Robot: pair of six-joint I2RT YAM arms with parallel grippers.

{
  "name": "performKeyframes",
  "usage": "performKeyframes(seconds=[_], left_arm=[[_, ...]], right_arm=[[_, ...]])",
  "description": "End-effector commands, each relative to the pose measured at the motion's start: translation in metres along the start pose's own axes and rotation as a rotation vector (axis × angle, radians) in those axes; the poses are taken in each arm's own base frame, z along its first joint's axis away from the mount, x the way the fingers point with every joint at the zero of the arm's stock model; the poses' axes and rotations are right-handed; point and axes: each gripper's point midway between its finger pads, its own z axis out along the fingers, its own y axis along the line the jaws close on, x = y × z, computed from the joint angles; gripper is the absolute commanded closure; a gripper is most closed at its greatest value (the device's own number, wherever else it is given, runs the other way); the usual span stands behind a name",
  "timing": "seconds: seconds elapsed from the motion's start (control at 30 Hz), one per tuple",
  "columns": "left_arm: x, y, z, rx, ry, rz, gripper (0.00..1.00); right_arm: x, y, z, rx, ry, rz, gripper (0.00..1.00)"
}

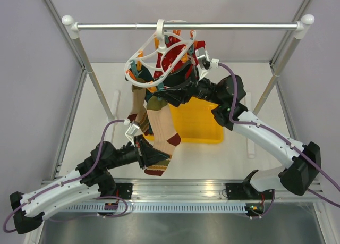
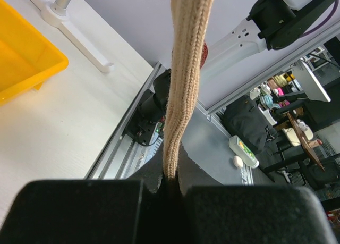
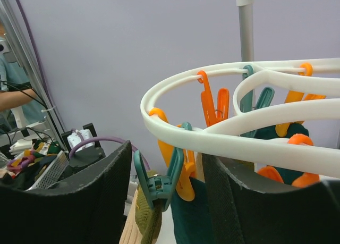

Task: Remove the socks clipped to the hanger

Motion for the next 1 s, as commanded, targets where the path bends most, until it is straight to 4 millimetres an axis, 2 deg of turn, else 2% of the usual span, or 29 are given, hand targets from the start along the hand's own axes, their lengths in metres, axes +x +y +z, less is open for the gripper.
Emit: performKeyframes(seconds=[0.0, 0.1, 0.13, 0.2, 0.23, 0.4, 0.57, 0.7, 0.73, 0.93, 0.97], left_arm=[[-0.009, -0.016, -0.001, 0.040, -0.006, -0.009, 0.98], [-0.009, -0.016, -0.001, 0.040, -0.006, -0.009, 0.98], [-0.009, -0.015, -0.001, 0.037, -0.007, -0.006, 0.98], [-0.008, -0.014, -0.001, 0.034, -0.006, -0.007, 0.98], [-0.008, -0.014, -0.001, 0.034, -0.006, -0.009, 0.98], [-0.006, -0.011, -0.002, 0.028, -0.010, -0.009, 0.98], [-0.013, 0.000, 0.003, -0.031, -0.047, -0.003, 0.98], [-0.026, 0.021, 0.016, -0.127, -0.110, 0.003, 0.98], [-0.035, 0.019, 0.021, -0.122, -0.145, 0.011, 0.98], [-0.052, 0.039, 0.068, -0.194, -0.145, 0.079, 0.98], [-0.067, 0.031, 0.075, -0.177, -0.168, 0.113, 0.98]], right_arm=[[-0.022, 0.012, 0.004, -0.055, -0.060, -0.052, 0.41], [-0.022, 0.010, 0.004, -0.049, -0.060, -0.046, 0.51], [-0.022, 0.009, 0.005, -0.042, -0.063, -0.046, 0.59], [-0.023, 0.008, 0.004, -0.033, -0.067, -0.045, 0.66], [-0.023, 0.008, 0.004, -0.028, -0.068, -0.042, 0.73], [-0.025, 0.002, 0.002, 0.020, -0.065, -0.046, 0.89], [-0.027, 0.002, -0.001, 0.043, -0.059, -0.054, 0.92], [-0.025, -0.001, -0.003, 0.066, -0.046, -0.057, 0.92], [-0.025, -0.001, -0.003, 0.067, -0.044, -0.057, 0.92], [-0.024, -0.003, -0.004, 0.088, -0.027, -0.062, 0.92], [-0.024, -0.003, -0.005, 0.092, -0.025, -0.063, 0.92]])
